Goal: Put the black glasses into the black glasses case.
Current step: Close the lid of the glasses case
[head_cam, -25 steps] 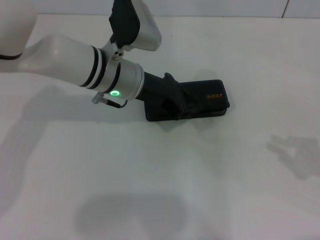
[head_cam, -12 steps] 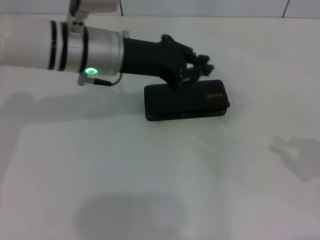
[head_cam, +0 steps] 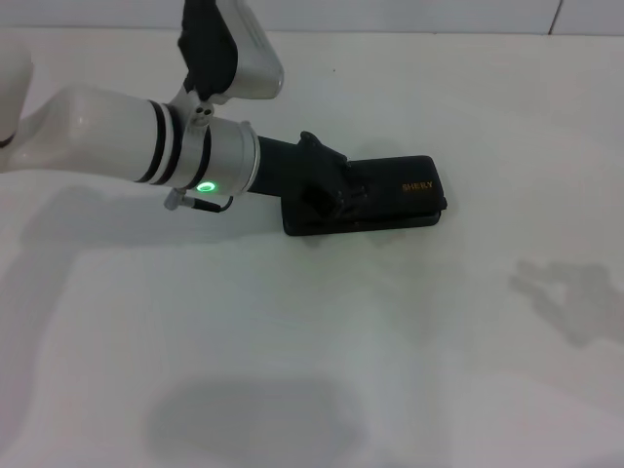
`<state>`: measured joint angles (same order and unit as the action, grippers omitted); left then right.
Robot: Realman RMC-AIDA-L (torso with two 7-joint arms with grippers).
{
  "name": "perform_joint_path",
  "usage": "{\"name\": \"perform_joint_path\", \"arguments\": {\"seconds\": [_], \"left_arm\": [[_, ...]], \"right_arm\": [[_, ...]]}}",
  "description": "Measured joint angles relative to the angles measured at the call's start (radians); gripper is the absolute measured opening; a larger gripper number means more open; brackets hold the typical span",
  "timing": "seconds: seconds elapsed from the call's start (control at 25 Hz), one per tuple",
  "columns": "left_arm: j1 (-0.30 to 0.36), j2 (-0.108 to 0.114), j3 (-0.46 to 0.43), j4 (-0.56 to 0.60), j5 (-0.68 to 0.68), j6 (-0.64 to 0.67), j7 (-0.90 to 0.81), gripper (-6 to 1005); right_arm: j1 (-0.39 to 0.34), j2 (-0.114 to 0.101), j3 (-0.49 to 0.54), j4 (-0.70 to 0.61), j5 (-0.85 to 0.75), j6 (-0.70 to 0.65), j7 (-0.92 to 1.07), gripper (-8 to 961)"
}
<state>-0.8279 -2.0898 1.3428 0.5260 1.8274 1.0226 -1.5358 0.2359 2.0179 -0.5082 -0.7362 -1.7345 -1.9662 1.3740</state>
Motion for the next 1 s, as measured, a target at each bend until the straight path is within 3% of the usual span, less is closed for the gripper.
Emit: {"name": "perform_joint_path", "arguments": {"seconds": [0.8,1.0], "left_arm": [[0.001,0.002,0.001,-0.051,0.008,-0.023,0.0,187],[0.016,0.003,-0.003,-0.019,0.005,0.028,-0.005,187]], "right_arm": [[-0.005,0.001,-0.01,0.027,0.0,-0.01,-0.013,184],[-0.01,0.001,-0.01,0.028,0.001,-0.021,-0.013,183]]}}
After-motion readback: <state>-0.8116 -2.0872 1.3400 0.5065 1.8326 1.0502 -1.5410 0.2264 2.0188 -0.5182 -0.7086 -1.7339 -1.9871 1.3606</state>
